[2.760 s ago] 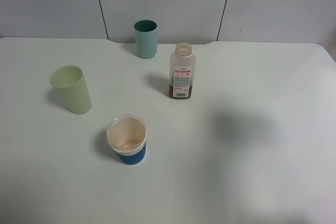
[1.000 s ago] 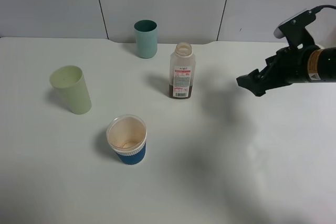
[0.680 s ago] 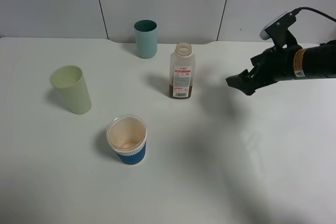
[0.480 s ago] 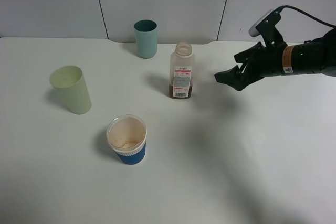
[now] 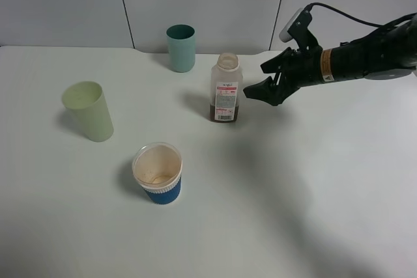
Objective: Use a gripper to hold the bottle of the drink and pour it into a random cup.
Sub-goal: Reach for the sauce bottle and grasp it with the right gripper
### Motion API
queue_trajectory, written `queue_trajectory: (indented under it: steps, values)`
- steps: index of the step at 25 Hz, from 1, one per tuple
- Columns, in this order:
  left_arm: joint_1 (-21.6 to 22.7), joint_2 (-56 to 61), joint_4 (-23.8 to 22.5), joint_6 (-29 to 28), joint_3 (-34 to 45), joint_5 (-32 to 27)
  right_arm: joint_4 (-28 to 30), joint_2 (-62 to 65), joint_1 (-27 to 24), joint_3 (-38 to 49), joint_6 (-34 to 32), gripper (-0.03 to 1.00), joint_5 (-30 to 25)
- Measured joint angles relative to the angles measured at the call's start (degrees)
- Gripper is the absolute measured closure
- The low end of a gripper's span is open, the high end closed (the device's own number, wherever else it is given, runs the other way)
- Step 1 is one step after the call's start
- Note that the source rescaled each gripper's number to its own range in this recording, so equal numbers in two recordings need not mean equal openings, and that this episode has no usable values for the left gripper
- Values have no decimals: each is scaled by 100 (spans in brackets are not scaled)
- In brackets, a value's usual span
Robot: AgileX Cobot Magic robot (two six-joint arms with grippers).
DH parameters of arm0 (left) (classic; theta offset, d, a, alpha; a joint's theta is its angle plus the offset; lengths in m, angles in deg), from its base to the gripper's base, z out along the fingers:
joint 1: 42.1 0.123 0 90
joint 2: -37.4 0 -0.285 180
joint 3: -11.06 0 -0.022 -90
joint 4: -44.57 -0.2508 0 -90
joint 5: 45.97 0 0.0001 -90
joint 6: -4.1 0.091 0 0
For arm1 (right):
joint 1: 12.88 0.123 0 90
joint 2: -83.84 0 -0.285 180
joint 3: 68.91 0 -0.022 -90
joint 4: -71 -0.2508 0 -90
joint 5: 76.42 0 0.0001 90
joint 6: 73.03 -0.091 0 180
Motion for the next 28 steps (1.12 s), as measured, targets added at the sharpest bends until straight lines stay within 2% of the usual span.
queue_trajectory:
  steps: [6, 10, 13, 21, 28]
  values:
    - [0, 0, 0, 0, 0, 0, 183, -40, 19, -79, -99, 23, 28]
    - [0, 0, 0, 0, 0, 0, 196, -40, 19, -80, -99, 7, 28]
    - [0, 0, 0, 0, 0, 0, 252, -40, 19, -85, -101, 2, 64]
    - [0, 0, 0, 0, 0, 0, 517, -40, 33, -85, -144, 1, 505]
    - [0, 0, 0, 0, 0, 0, 694, -40, 283, -134, -329, 1, 395]
